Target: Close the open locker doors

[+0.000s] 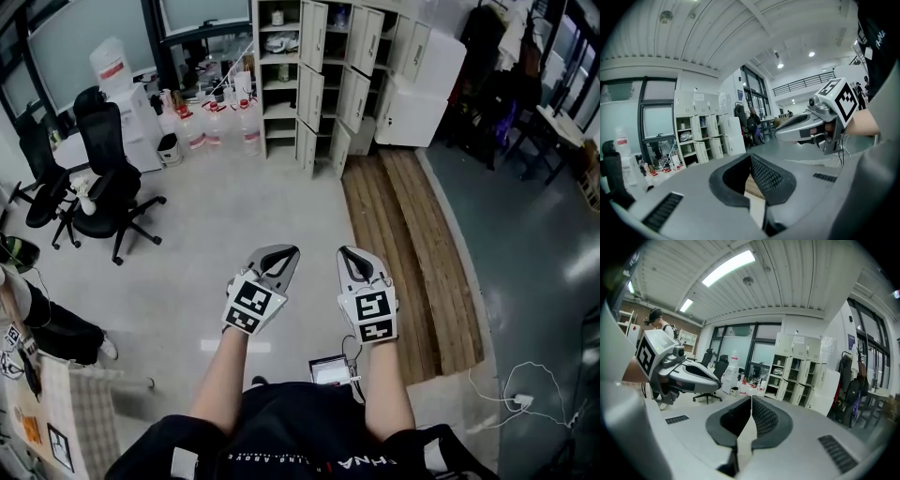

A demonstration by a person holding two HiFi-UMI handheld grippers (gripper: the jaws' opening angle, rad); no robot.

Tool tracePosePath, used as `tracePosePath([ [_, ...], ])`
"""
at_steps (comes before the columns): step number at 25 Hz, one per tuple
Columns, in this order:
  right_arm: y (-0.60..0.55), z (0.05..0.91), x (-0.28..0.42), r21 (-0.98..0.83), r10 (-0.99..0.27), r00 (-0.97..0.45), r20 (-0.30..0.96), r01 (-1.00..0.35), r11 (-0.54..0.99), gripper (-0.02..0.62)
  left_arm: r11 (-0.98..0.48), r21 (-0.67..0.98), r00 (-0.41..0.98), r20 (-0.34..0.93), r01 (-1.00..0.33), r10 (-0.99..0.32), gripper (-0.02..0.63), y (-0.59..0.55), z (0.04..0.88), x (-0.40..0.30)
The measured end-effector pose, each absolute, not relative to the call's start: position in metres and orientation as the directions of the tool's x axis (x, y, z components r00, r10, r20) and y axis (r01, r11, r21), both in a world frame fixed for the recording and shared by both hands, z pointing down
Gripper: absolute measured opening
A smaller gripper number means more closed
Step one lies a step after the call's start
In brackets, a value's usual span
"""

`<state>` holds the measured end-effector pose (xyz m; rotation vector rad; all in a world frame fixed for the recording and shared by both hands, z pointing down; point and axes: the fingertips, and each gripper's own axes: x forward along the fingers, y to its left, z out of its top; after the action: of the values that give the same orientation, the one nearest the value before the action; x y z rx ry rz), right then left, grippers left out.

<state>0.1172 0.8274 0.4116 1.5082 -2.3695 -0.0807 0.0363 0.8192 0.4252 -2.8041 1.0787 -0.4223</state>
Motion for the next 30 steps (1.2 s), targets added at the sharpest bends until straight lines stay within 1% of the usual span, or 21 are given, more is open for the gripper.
tracePosePath([
  [6, 0.825, 0.42, 0.145, 0.212, -0.882, -0.399, 0.249, -0.867, 0.452, 0.034, -0.722, -0.216, 0.686, 0.224, -0.658, -0.692, 0.02, 0.815, 0.427, 0.052],
  [9, 0.821, 0.424, 0.169, 0.196, -0.876, -0.404, 0.263, -0.867, 0.458, 0.034, -0.691, -0.211, 0.654, 0.225, -0.691, -0.722, 0.02, 0.807, 0.427, 0.052],
  [15, 0.813, 0.431, 0.211, 0.101, -0.857, -0.445, 0.26, -0.87, 0.482, 0.034, -0.636, -0.185, 0.594, 0.237, -0.749, -0.769, 0.02, 0.803, 0.437, 0.067],
  [19, 0.806, 0.44, 0.22, 0.062, -0.839, -0.472, 0.27, -0.861, 0.504, 0.034, -0.621, -0.172, 0.571, 0.269, -0.764, -0.776, 0.02, 0.801, 0.452, 0.072],
  [23, 0.792, 0.448, 0.218, 0.057, -0.831, -0.48, 0.282, -0.856, 0.514, 0.034, -0.615, -0.161, 0.567, 0.265, -0.772, -0.78, 0.02, 0.784, 0.453, 0.071],
  [30, 0.743, 0.459, 0.218, 0.075, -0.848, -0.438, 0.297, -0.875, 0.478, 0.034, -0.656, -0.165, 0.609, 0.26, -0.737, -0.75, 0.02, 0.724, 0.462, 0.076],
])
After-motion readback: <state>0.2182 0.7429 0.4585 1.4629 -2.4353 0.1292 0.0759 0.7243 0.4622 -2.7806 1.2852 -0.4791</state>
